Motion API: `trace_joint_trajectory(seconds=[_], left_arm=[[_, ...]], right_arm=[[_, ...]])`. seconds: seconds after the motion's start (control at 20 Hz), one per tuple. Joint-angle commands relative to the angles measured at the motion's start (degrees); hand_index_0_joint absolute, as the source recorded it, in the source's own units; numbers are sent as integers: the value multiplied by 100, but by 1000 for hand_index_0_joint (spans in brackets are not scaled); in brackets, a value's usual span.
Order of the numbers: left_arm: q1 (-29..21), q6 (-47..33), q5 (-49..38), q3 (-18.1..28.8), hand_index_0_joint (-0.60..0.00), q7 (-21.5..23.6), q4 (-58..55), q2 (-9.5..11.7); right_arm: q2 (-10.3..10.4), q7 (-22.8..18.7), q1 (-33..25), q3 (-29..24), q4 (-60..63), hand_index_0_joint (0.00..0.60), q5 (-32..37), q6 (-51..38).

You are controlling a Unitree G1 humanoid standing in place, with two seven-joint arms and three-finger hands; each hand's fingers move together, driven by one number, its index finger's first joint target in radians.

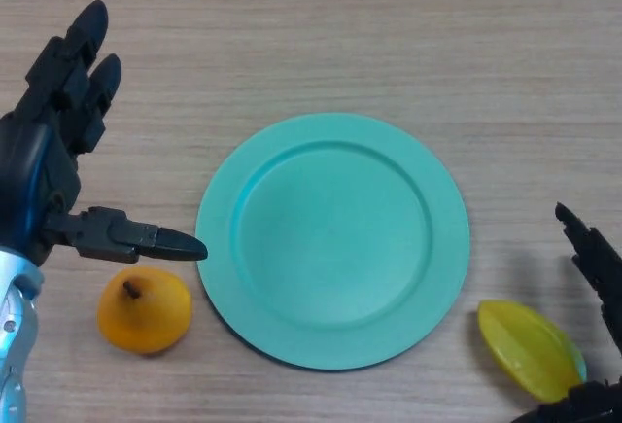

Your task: Pick up the yellow starfruit and place it on the plate

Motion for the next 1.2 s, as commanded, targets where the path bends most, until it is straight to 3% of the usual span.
trace_joint_trajectory(seconds=[0.05,0.15,0.2,0.25,0.3,0.35,0.4,0.45,0.75,0.85,1.0,1.2], left_arm=[[-133,-790,-56,234,0,209,-325,209],[-125,-809,-43,245,0,206,-324,213],[-142,-788,-26,267,0,216,-347,231],[-141,-790,-22,269,0,214,-348,233],[-140,-804,-1,268,0,215,-346,234],[-138,-825,27,264,0,218,-341,234],[-133,-853,61,258,0,214,-332,230],[-133,-855,72,257,0,213,-333,228],[-65,-741,29,314,0,113,-440,239],[-64,-743,38,323,0,111,-470,245],[-30,-805,18,322,0,121,-467,214],[-41,-860,-46,331,0,203,-503,210]], right_arm=[[-120,-510,38,-101,-91,0,9,-887],[-114,-732,95,-60,31,0,-29,-943],[-122,-864,96,-47,90,49,-101,-987],[-122,-881,97,-45,99,149,-111,-989],[-122,-929,100,-36,126,300,-130,-980],[-120,-969,103,-28,147,400,-139,-961],[-116,-1038,107,-11,127,543,-120,-849],[-117,-1076,113,1,106,600,-121,-795],[-141,-1003,63,133,-81,600,-121,-709],[-175,-794,-19,135,-234,600,-46,-484],[-227,-588,-485,-4,-532,600,50,-230],[-270,-154,-1187,197,-922,600,75,457]])
